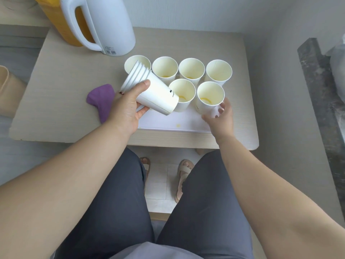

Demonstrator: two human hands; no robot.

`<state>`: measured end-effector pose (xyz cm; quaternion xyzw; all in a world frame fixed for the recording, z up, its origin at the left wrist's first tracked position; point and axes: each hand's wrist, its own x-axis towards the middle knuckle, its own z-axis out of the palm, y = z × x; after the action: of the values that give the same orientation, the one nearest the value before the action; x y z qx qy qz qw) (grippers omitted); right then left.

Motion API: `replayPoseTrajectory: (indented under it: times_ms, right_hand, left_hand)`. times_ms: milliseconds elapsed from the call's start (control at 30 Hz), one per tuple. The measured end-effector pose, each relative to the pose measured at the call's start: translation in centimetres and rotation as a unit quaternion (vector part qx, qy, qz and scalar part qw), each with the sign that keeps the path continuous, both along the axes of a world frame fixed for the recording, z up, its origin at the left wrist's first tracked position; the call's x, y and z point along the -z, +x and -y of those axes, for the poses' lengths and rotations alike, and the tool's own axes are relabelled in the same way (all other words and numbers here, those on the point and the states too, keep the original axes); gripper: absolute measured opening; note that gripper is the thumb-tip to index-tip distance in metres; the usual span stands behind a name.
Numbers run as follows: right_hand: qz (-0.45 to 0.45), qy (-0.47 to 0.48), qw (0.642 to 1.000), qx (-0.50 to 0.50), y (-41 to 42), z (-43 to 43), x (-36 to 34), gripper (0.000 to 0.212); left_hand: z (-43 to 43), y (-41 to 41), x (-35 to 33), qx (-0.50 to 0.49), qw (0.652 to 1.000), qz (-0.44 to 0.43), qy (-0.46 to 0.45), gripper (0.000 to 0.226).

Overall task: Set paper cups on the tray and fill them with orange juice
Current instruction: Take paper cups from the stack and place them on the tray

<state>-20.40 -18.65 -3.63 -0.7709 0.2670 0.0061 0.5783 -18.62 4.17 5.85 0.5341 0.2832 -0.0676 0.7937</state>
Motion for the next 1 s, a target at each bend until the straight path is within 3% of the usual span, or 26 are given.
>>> replayPoseTrajectory:
  times_ms: [167, 333, 467, 567, 633, 800, 1000]
  right_hand:
    - [0.063, -0.057, 0.993, 0.078, -4.6, -3.4, -1.8, 0.031]
    - [0.098, -0.037, 0.989, -0.108, -4.6, -9.9, -2.8, 0.018]
    - [0.11, -0.097, 0.942, -0.303, -2.0, -16.1, -3.1, 0.032]
    - [0.098, -0.156, 0.895, -0.405, 0.8, -20.3, -2.5, 0.042]
    - [0.068, -0.197, 0.873, -0.441, 2.8, -22.5, -1.7, 0.048]
    - [0.025, -0.315, 0.799, -0.512, 6.7, -25.7, 0.6, 0.061]
    - [-0.02, -0.348, 0.766, -0.54, 8.6, -28.2, 2.6, 0.066]
  left_hand:
    - [-2.4, -1.1, -0.1, 0.004, 0.999, 0.031, 0.033, 0.023]
    - [-7.6, -2.3, -0.2, -0.037, 0.99, 0.074, 0.118, 0.041]
    - [-12.2, -3.2, 0.0, -0.078, 0.981, 0.067, 0.166, 0.057]
    - [-14.8, -3.5, 0.8, -0.109, 0.977, 0.05, 0.175, 0.058]
    - [-16.1, -3.7, 1.5, -0.122, 0.977, 0.037, 0.173, 0.058]
    - [-17.8, -3.6, 2.9, -0.144, 0.979, 0.005, 0.145, 0.033]
    - [-19.9, -3.0, 3.6, -0.146, 0.982, -0.02, 0.118, 0.043]
